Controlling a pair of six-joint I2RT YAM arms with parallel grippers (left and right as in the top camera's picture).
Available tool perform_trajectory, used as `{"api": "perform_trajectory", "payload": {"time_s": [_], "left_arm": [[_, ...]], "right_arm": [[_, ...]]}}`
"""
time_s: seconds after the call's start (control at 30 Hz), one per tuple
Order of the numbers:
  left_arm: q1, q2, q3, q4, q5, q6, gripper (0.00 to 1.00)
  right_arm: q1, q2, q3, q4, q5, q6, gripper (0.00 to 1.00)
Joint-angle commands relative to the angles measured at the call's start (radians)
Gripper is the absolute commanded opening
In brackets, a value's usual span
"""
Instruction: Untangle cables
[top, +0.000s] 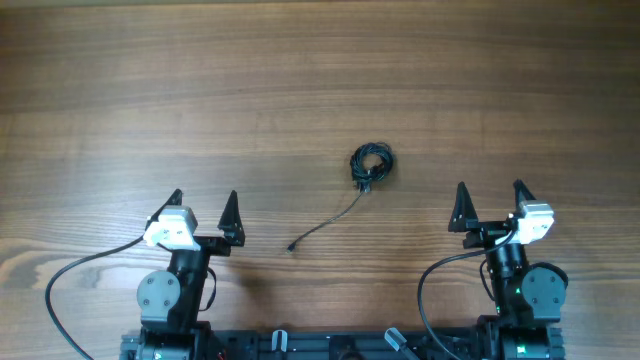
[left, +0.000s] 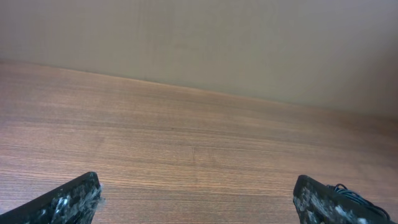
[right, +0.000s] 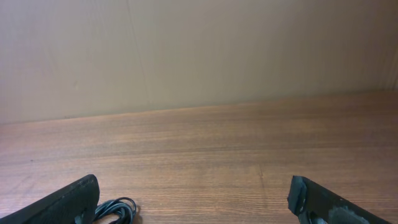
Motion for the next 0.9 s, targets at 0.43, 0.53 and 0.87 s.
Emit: {"api": "perform_trajectory", "payload": {"time_s": [0.43, 0.53, 0.87], "left_arm": [[-0.005, 0.012, 0.124, -0.019, 0.317, -0.348, 1.0], [-0.005, 0.094, 0.238, -0.074, 0.318, -0.35, 1.0], [-0.17, 0.74, 0.647, -0.203, 0.305, -0.349, 1.0]], "right_arm": [[0.005, -0.011, -0.003, 0.005, -0.016, -0.014, 1.0], [0.005, -0.011, -0.003, 0.005, -0.016, -0.014, 1.0], [0.005, -0.011, -0.003, 0.005, -0.016, -0.015, 1.0]]}}
